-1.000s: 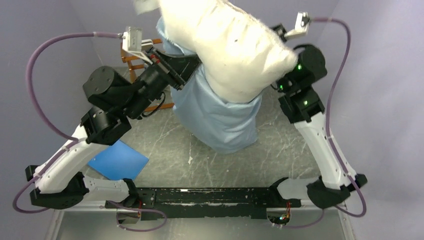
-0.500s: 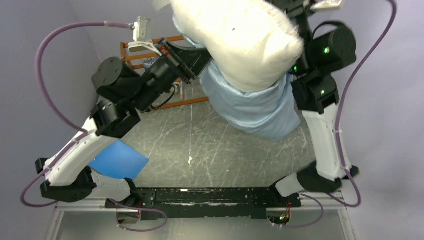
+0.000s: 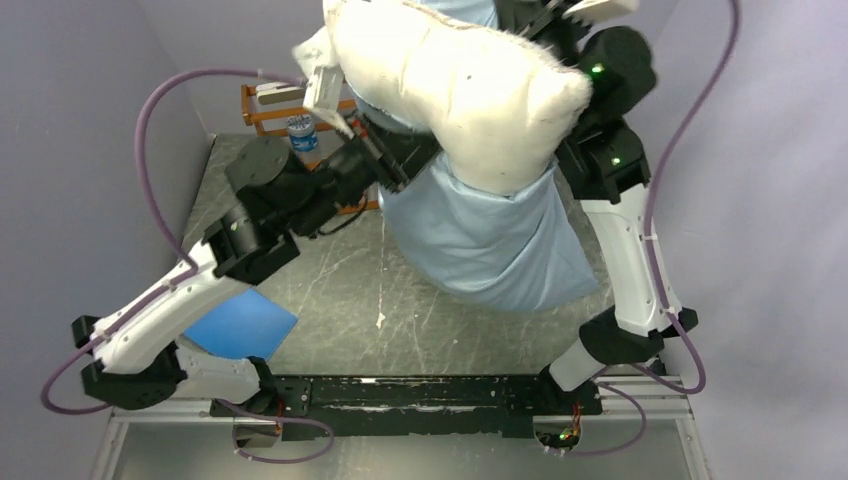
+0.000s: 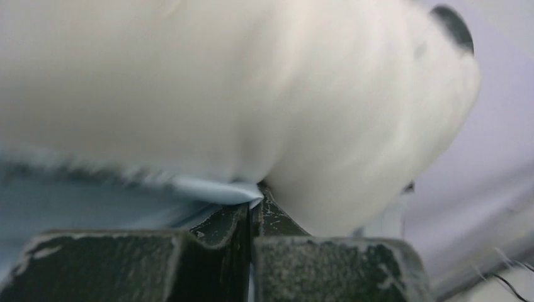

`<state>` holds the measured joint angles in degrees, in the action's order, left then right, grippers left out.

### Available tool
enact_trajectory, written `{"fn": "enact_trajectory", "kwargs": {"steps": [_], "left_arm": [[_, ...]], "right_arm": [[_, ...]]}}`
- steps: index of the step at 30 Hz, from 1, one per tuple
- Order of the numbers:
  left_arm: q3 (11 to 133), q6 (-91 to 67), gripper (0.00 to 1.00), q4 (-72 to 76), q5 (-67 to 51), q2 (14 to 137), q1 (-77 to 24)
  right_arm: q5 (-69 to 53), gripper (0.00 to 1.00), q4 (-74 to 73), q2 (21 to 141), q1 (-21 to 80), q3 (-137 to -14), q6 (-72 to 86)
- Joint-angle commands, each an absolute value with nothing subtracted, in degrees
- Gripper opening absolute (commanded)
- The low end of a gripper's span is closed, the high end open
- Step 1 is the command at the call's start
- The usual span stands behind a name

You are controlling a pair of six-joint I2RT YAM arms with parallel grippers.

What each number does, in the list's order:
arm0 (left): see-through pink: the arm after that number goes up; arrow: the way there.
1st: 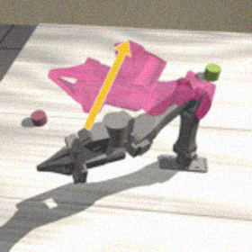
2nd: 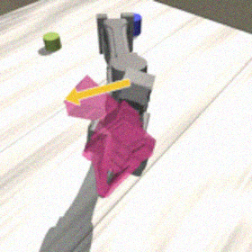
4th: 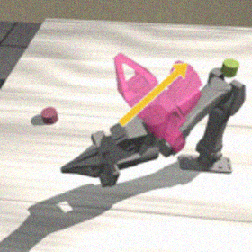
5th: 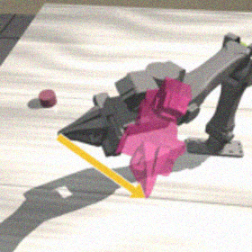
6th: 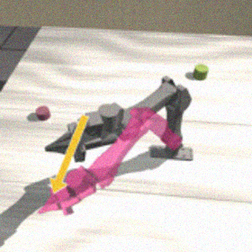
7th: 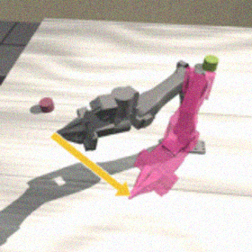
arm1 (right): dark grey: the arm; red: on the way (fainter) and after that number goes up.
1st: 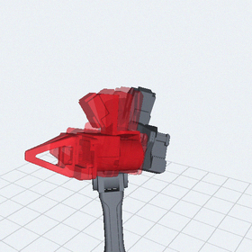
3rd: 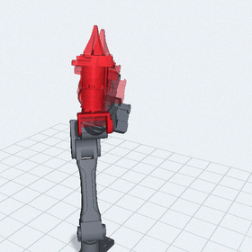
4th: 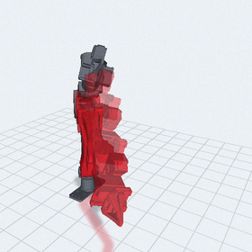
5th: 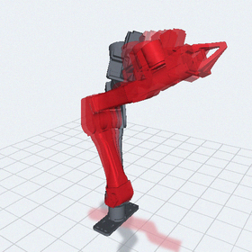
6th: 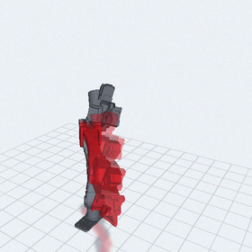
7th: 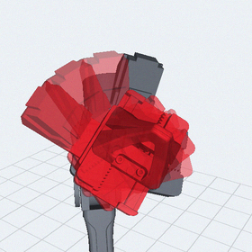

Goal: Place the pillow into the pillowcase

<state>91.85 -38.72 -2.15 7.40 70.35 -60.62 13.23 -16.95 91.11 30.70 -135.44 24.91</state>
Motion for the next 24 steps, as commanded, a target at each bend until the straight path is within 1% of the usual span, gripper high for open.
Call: {"fn": "enact_trajectory", "kwargs": {"steps": [1, 3, 4, 5, 6, 8, 10, 11, 13, 15, 17, 18, 20, 22, 24], "left_arm": [[112.1, -31.1, 0.05, -16.2, 10.7, 81.2, -53.3], [122.3, -33.4, 0.05, -19.3, 4.5, 85.7, -46.9], [124.8, -33.7, 0.05, -19.1, 3.4, 86.5, -46.0], [125.4, -34.6, 0.05, -18.1, 2.0, 86.3, -45.9], [123.7, -36.6, 0.05, -16.0, -0.1, 85.3, -45.9], [115.1, -42.9, 0.05, -7.7, -7.6, 80.8, -46.6], [105.7, -46.3, 0.05, 2.1, -10.7, 77.1, -52.2], [103.9, -45.3, 0.05, 3.9, -10.4, 76.6, -55.7], [104.9, -42.9, 0.05, 3.6, -10.8, 77.4, -58.9], [109.2, -39.1, 0.05, 0.8, -9.3, 79.2, -59.1], [113.9, -32.7, 0.05, -4.8, -2.2, 80.8, -59.0], [115.7, -29.6, 0.05, -6.6, 2.2, 81.7, -58.7], [119.8, -27.9, 0.05, -10.3, 7.5, 83.8, -56.0], [122.3, -31.2, 0.05, -10.9, 4.6, 85.3, -51.4], [120.5, -33.3, 0.05, -8.2, 2.8, 84.2, -50.4]], "right_arm": [[10.6, 0.0, -19.5, 82.7, 30.4, -119.8, 23.8], [1.8, 0.0, -6.3, 73.9, 30.4, -105.9, 31.0], [-1.1, 0.0, 1.3, 69.9, 30.4, -100.6, 33.9], [-2.2, 0.0, 7.3, 68.4, 30.5, -97.8, 35.1], [-1.0, 0.0, 10.3, 68.3, 30.4, -97.5, 34.7], [8.1, 0.0, 8.9, 72.2, 30.4, -103.7, 30.3], [14.8, 0.0, 3.7, 79.1, 29.5, -116.7, 26.6], [15.5, 0.0, 1.7, 82.4, 28.5, -121.7, 26.5], [13.7, 0.0, -0.5, 86.8, 27.3, -129.3, 26.5], [10.2, 0.0, -2.1, 87.6, 27.2, -131.4, 27.7], [5.6, 0.0, -2.1, 84.6, 27.2, -127.4, 31.4], [3.3, 0.0, -0.8, 81.5, 27.2, -122.8, 34.4], [-2.4, 0.0, 9.2, 74.0, 27.2, -109.1, 41.5], [-4.7, 0.0, 16.3, 68.8, 27.3, -99.3, 49.0], [-3.6, 0.0, 17.4, 67.3, 27.2, -97.0, 50.6]]}}
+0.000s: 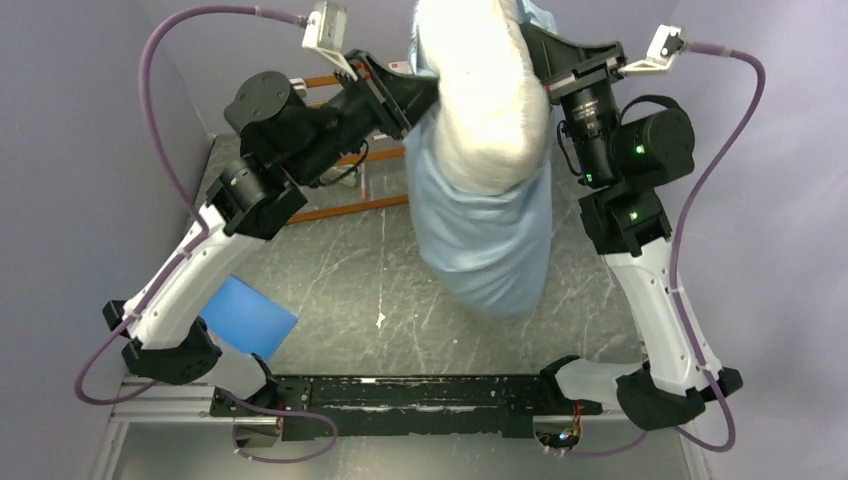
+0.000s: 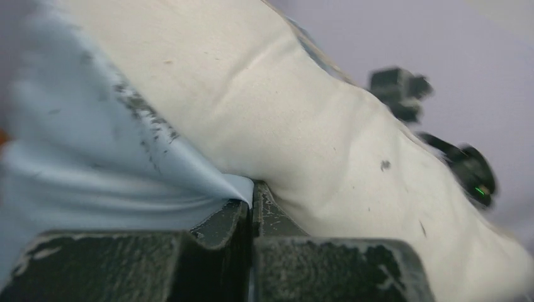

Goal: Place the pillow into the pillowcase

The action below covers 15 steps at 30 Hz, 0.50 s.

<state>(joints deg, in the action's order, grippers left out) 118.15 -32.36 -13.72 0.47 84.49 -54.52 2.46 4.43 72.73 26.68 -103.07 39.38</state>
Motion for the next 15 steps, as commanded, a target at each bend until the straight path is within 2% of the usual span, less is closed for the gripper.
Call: {"fn": "enact_trajectory", "kwargs": {"steps": [1, 5, 7, 10, 12, 15], "left_arm": [[118.7, -34.7, 0.05, -6.6, 1.2, 83.4, -50.4], [109.4, -41.8, 0.05, -0.8, -9.7, 80.1, -51.4], [103.0, -43.1, 0.05, 4.2, -11.4, 77.8, -54.4], [98.7, -41.2, 0.05, 5.5, -9.4, 76.8, -58.9], [102.9, -36.9, 0.05, -1.2, -5.8, 78.7, -59.0], [112.2, -31.0, 0.05, -9.5, 4.9, 81.9, -56.0]], "right_arm": [[-1.6, 0.0, 16.4, 67.9, 27.2, -98.3, 48.4], [10.7, 0.0, 8.6, 76.8, 27.2, -112.9, 34.2], [16.8, 0.0, 3.9, 82.7, 26.6, -121.0, 30.1], [14.0, 0.0, -2.1, 87.8, 22.9, -128.9, 31.9], [8.7, 0.0, -2.5, 86.1, 22.5, -126.2, 34.4], [1.2, 0.0, 4.2, 77.2, 22.6, -111.4, 43.2]]}}
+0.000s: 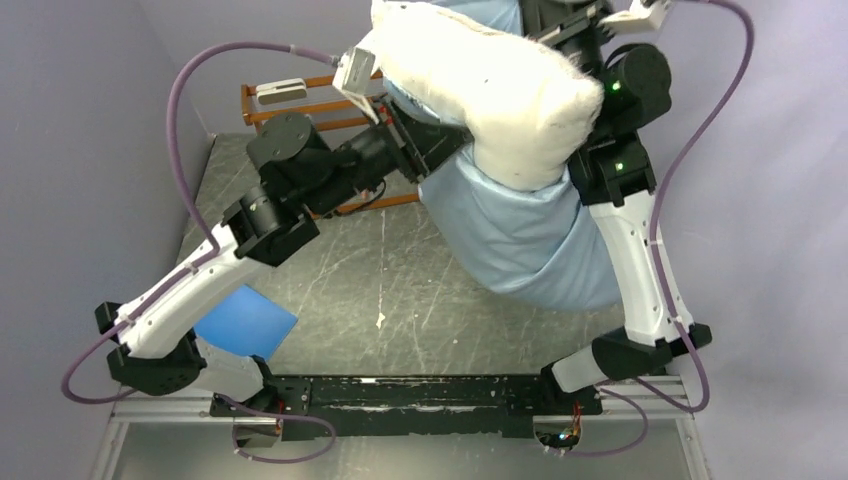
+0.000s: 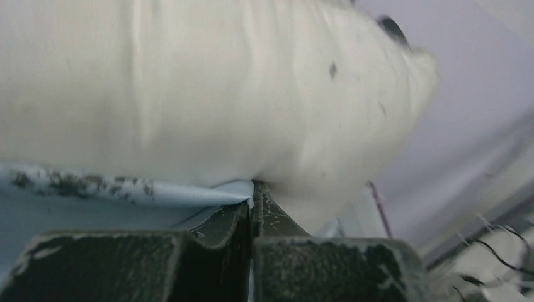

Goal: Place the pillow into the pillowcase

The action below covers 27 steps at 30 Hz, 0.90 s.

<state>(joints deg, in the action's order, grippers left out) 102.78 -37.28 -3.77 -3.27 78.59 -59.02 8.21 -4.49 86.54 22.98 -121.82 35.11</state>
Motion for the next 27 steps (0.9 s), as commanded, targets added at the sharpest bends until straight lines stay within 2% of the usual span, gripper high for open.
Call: {"fn": "enact_trajectory", "kwargs": {"steps": [1, 3, 6, 10, 12, 14, 16, 18, 20, 22, 24, 25, 27], "left_arm": [[115.1, -31.8, 0.05, -11.0, 4.9, 83.5, -52.2], [120.9, -37.1, 0.05, -13.5, 0.7, 86.4, -44.0], [122.4, -40.9, 0.05, -10.4, -4.1, 86.8, -41.0], [112.9, -48.2, 0.05, -1.5, -14.8, 82.0, -41.9], [106.1, -49.0, 0.05, 3.8, -15.9, 78.6, -46.2], [100.4, -47.7, 0.05, 8.2, -14.9, 75.9, -52.0], [98.7, -44.7, 0.05, 8.5, -12.3, 74.6, -56.7], [101.3, -41.4, 0.05, 4.6, -8.6, 75.7, -57.4], [109.4, -34.7, 0.05, -4.2, -0.9, 79.4, -57.1], [120.2, -29.2, 0.05, -11.5, 5.9, 84.9, -56.1], [129.7, -26.4, 0.05, -16.5, 9.5, 89.2, -55.6], [130.8, -26.3, 0.05, -17.8, 9.7, 90.0, -55.3], [127.0, -28.7, 0.05, -16.2, 6.2, 88.3, -55.2]], "right_arm": [[-1.6, 0.0, 9.6, 74.3, 22.6, -105.9, 46.9], [-4.6, 0.0, 16.3, 69.6, 22.6, -98.6, 52.9], [-2.0, 0.0, 17.9, 69.2, 22.5, -98.6, 52.5], [7.3, 0.0, 6.9, 79.6, 22.3, -115.1, 40.3], [9.9, 0.0, 1.7, 86.4, 20.2, -124.1, 39.0], [5.8, 0.0, -3.0, 92.9, 16.5, -132.7, 43.1], [1.1, 0.0, -2.9, 94.3, 15.5, -136.0, 45.5], [-3.8, 0.0, -1.2, 91.0, 15.6, -131.9, 48.6], [-9.6, 0.0, 5.3, 83.6, 15.8, -120.6, 52.6], [-8.4, 0.0, 10.4, 75.8, 17.2, -104.9, 56.8], [-4.3, 0.0, 14.6, 70.8, 17.3, -96.3, 58.8], [-1.9, 0.0, 14.4, 69.8, 17.3, -95.9, 56.9], [2.3, 0.0, 8.8, 72.3, 17.3, -102.7, 50.0]]}}
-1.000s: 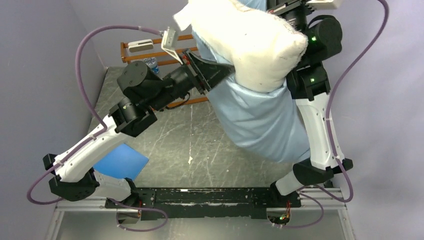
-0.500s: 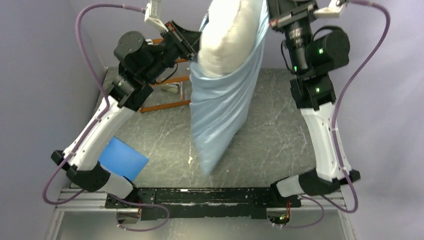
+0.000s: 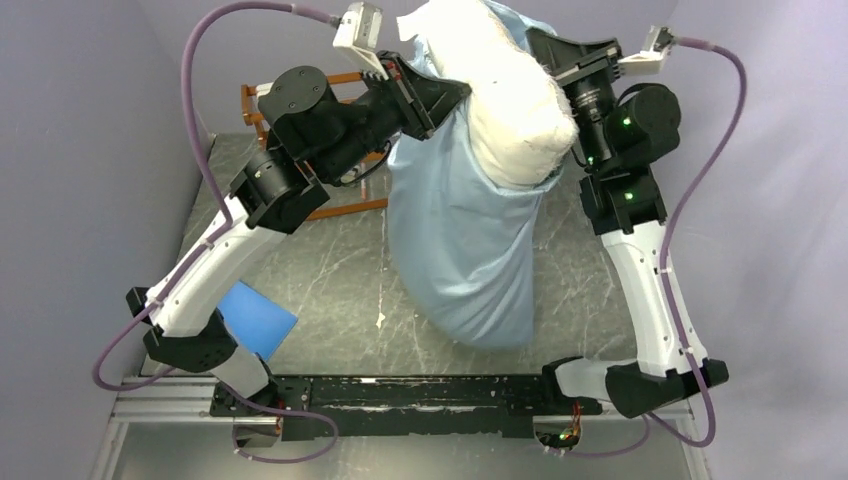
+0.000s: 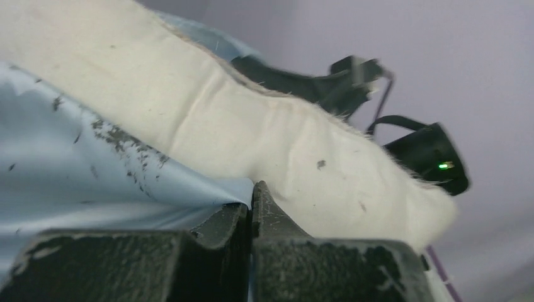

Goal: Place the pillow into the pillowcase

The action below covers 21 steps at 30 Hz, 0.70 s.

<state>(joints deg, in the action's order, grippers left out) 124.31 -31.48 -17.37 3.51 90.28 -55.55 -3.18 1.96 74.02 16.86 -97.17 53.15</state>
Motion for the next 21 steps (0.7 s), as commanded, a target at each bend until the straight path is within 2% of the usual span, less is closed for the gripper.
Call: {"fn": "enact_trajectory", "kwargs": {"steps": [1, 5, 8, 10, 13, 15, 18, 21], "left_arm": [[122.4, -30.8, 0.05, -13.6, 3.4, 86.3, -55.2], [107.7, -42.6, 0.05, -1.4, -8.0, 78.9, -57.8], [108.1, -43.0, 0.05, -0.5, -10.4, 78.3, -61.0], [110.7, -40.1, 0.05, -2.7, -7.1, 79.6, -60.9], [122.5, -35.6, 0.05, -12.5, -0.2, 85.3, -57.0], [127.3, -36.0, 0.05, -13.9, -0.1, 88.0, -53.1], [129.7, -38.3, 0.05, -15.3, -2.6, 89.6, -47.7], [120.7, -42.5, 0.05, -10.4, -7.8, 85.4, -46.3]], "right_arm": [[3.7, 0.0, 5.4, 75.3, 17.2, -108.3, 46.9], [8.8, 0.0, -9.3, 90.4, 13.5, -135.7, 40.5], [1.7, 0.0, -10.6, 95.1, 8.1, -143.2, 46.8], [-3.6, 0.0, -6.4, 90.1, 7.4, -136.0, 51.4], [-10.9, 0.0, 11.5, 77.3, 7.5, -108.2, 65.2], [-12.8, 0.0, 21.2, 71.2, 7.8, -96.3, 72.1], [-11.5, 0.0, 19.4, 67.9, 8.4, -93.8, 70.1], [-10.6, 0.0, 10.0, 73.4, 8.4, -104.7, 61.0]]}}
